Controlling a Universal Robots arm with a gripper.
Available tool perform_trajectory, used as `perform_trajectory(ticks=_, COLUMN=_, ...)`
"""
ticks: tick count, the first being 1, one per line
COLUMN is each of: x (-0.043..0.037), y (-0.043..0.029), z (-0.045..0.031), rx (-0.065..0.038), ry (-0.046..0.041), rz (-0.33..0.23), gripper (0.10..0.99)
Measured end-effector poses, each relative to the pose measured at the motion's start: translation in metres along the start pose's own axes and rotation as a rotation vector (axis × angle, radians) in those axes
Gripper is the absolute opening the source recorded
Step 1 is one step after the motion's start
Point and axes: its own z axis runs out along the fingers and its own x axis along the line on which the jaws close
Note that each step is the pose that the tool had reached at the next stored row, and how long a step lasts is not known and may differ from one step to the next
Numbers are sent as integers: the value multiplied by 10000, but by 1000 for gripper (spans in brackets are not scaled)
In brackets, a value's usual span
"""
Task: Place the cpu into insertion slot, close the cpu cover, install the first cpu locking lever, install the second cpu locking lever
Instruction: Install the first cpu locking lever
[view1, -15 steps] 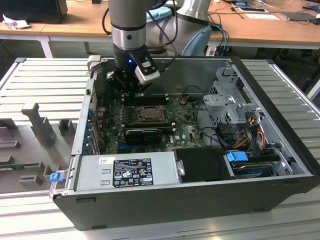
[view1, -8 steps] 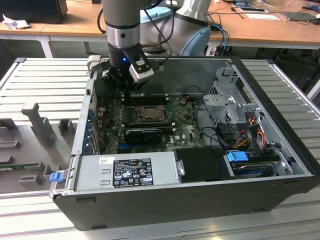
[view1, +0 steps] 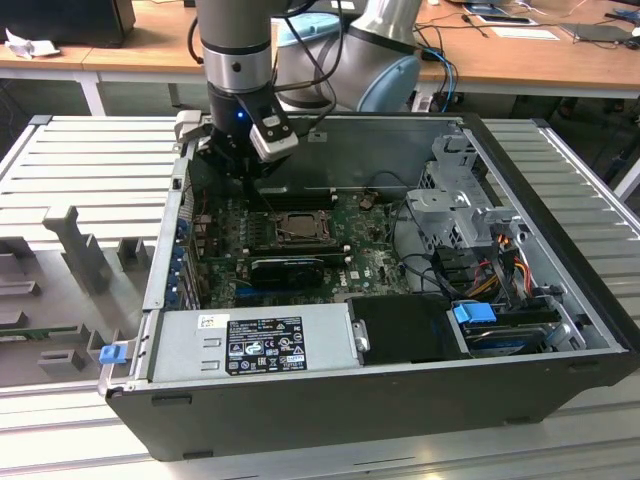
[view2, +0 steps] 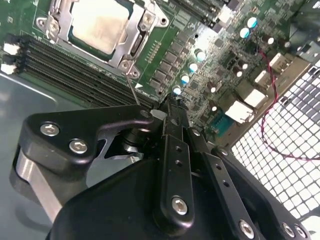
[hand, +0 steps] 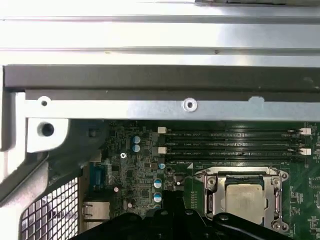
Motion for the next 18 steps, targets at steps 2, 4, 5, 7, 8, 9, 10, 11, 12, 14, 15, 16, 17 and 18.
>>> perform_trajectory(ticks=2, x=12, y=25, z=3, rx=-1, ry=0, rz=-8, gripper=106)
perform_trajectory(ticks=4, x=22, y=50, z=6, rx=-1, ry=0, rz=-18, gripper=106)
perform_trajectory(ticks=5, x=25, y=60, z=7, rx=0, ry=1, rz=-22, gripper=106)
perform_trajectory(ticks=7, x=25, y=95, z=8, rx=-1, ry=1, rz=-40, gripper=106)
perform_trajectory(ticks=8, x=25, y=109, z=9, rx=0, ry=2, rz=-49, gripper=106)
perform_trajectory(ticks=9, x=26, y=117, z=9, rx=0, ry=2, rz=-54, gripper=106)
perform_trajectory(ticks=10, x=25, y=119, z=8, rx=1, ry=4, rz=-56, gripper=106)
perform_trajectory(ticks=11, x=21, y=119, z=9, rx=0, ry=3, rz=-58, gripper=106)
perform_trajectory(ticks=12, x=12, y=120, z=9, rx=-1, ry=2, rz=-56, gripper=106)
perform_trajectory(ticks=14, x=-20, y=120, z=9, rx=0, ry=2, rz=-55, gripper=106)
perform_trajectory(ticks=15, x=-35, y=120, z=10, rx=-1, ry=2, rz=-55, gripper=106)
perform_trajectory(ticks=16, x=-70, y=120, z=10, rx=-1, ry=2, rz=-57, gripper=106)
perform_trajectory(ticks=17, x=-100, y=120, z=10, rx=-2, ry=1, rz=-57, gripper=106)
perform_trajectory(ticks=18, x=-117, y=119, z=10, rx=-1, ry=2, rz=-56, gripper=106)
